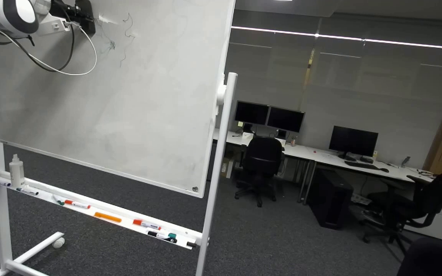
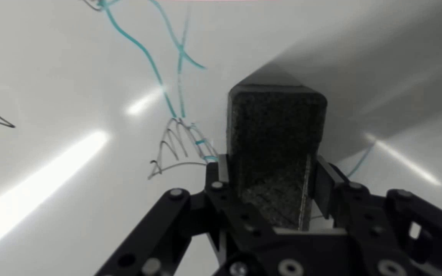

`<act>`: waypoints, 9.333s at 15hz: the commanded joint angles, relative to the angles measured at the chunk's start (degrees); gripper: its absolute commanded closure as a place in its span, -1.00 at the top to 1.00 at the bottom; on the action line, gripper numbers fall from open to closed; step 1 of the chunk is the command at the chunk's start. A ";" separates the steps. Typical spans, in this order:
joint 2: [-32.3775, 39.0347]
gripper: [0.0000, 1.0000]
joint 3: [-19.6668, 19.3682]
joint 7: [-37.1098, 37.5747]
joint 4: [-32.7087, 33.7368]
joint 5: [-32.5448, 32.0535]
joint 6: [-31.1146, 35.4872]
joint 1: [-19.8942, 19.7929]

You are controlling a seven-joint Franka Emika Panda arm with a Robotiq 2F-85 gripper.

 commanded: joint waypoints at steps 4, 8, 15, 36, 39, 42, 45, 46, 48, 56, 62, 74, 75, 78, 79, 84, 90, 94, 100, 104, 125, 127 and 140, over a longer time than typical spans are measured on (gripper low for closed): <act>6.78 -0.41 0.21 -5.91 7.33 0.83 -4.77 9.69; 7.83 -0.41 0.41 -7.15 8.79 -0.40 -6.31 11.53; 7.97 -0.41 -0.71 -5.07 11.33 -1.87 -6.78 7.47; 9.52 -0.41 0.94 0.62 12.21 -4.73 -6.15 2.90; 9.75 -0.41 3.70 0.38 11.63 -6.25 -6.78 3.21; 10.08 -0.41 6.10 -0.20 11.29 -6.93 -7.48 3.35; 10.63 -0.41 7.32 -0.24 11.96 -6.82 -7.65 2.67; 10.68 -0.41 7.23 0.10 12.39 -6.65 -7.50 2.26; 10.41 -0.41 6.04 0.70 12.53 -5.72 -7.03 1.68; 7.39 -0.41 -3.00 4.47 8.64 0.85 -5.90 3.60; 5.93 -0.41 -8.58 5.55 4.58 7.00 -5.42 3.19; 6.67 -0.41 -8.74 3.93 0.76 11.07 -2.76 5.50; 6.44 -0.41 -7.84 3.40 0.10 10.62 -2.84 6.08; 5.47 -0.41 -6.65 1.25 -1.23 10.05 -3.92 7.94; 5.22 -0.41 -6.47 0.20 -1.71 10.19 -4.33 8.67; 5.28 -0.41 -4.37 -1.78 -4.83 8.91 -3.22 9.62; 5.67 -0.41 -6.50 -0.56 -4.93 9.11 -0.20 7.26; 5.01 -0.41 -9.04 -0.08 -7.27 10.98 2.79 6.83; 2.72 -0.41 -12.64 1.80 -10.95 14.16 4.22 5.14; 2.99 -0.41 -17.15 2.18 -12.14 16.04 4.47 2.77; 2.79 -0.41 -16.23 -7.37 -12.55 16.74 2.13 17.33; 2.48 -0.41 -15.62 -8.60 -13.19 16.71 1.99 20.11; 8.85 -0.41 -17.67 -12.51 -11.06 16.28 4.07 35.50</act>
